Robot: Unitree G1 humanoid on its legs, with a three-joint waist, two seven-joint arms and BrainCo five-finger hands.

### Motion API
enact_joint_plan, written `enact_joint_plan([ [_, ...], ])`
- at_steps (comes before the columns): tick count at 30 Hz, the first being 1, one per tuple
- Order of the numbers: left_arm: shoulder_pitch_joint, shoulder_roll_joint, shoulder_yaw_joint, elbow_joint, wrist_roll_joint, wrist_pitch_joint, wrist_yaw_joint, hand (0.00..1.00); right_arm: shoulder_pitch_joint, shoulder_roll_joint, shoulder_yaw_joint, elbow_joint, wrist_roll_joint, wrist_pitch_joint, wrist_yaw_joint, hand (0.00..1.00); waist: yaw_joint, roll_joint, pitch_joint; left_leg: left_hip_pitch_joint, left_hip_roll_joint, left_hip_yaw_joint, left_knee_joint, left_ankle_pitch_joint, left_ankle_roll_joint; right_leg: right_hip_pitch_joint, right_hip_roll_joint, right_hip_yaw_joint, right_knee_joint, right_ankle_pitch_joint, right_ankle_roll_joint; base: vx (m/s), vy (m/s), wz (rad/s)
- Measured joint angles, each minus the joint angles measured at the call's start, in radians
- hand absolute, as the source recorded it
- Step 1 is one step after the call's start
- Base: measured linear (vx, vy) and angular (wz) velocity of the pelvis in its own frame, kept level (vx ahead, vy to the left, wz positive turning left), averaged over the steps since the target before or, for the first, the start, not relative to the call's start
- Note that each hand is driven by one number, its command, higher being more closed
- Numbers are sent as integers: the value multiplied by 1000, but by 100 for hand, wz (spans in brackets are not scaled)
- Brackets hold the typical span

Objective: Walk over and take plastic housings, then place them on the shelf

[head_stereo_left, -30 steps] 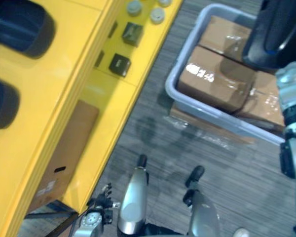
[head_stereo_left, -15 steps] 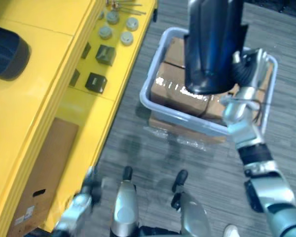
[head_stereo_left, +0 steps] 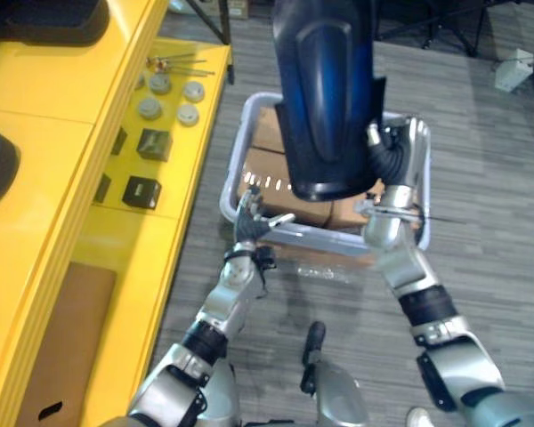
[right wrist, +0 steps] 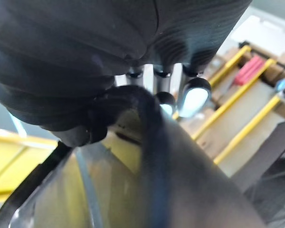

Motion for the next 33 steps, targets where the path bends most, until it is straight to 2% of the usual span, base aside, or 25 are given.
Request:
enact_joint_plan([
  [6,-2,-4,-1,40,3,-1,16,0,0,10,25,0,-67,-4,13,100,-1,-3,-2,-1,2,-1,-1,10,-4,1,3,-1,-7,10,-6,-61,-8,-1],
  [8,-2,-4,-1,55,-12,-1,6,0,2,10,40,3,-108,-16,25,100,-5,-13,-10,-3,2,-1,-2,14,-4,8,5,-4,-26,21,-6,-34,0,0],
  [12,-2,-1,-2,72,-144,1,-53,0,3,10,44,14,-138,-21,25,100,-6,-32,-28,-3,-1,-1,-1,14,-3,17,4,-6,-41,31,-4,0,0,0],
  [17,-2,-2,-2,73,-184,14,-62,0,4,7,44,29,-138,-20,19,100,-6,-46,-39,-2,-2,-3,-1,14,-3,23,4,-7,-47,34,-2,1,3,1],
  [20,-3,-2,1,72,-180,25,-62,0,4,6,44,35,-138,-18,8,100,-6,-46,-39,-2,-3,-3,-1,14,-3,27,5,-8,-56,39,-1,0,0,0],
  [24,-7,-1,12,74,-116,94,-61,0,7,1,39,52,-138,-17,-16,100,-7,-46,-39,-2,-3,-3,-1,14,-3,28,5,-7,-56,39,-1,0,0,0],
  [29,-6,0,49,121,-102,126,-60,0,9,-20,-5,52,-138,-15,-22,100,-6,-51,-42,-2,-2,-3,-1,14,-3,28,5,-7,-56,39,-1,0,0,0],
  [32,-5,2,85,150,-99,127,-51,0,12,-30,-40,51,-137,-10,-23,100,-6,-58,-46,-2,-2,-3,-1,14,-3,28,5,-7,-57,39,-1,0,0,0],
  [33,0,4,94,156,-62,129,-41,0,17,-36,-53,47,-137,-9,-23,100,-6,-61,-48,-2,-2,-3,-1,14,-3,28,6,-7,-57,39,-1,0,0,0],
])
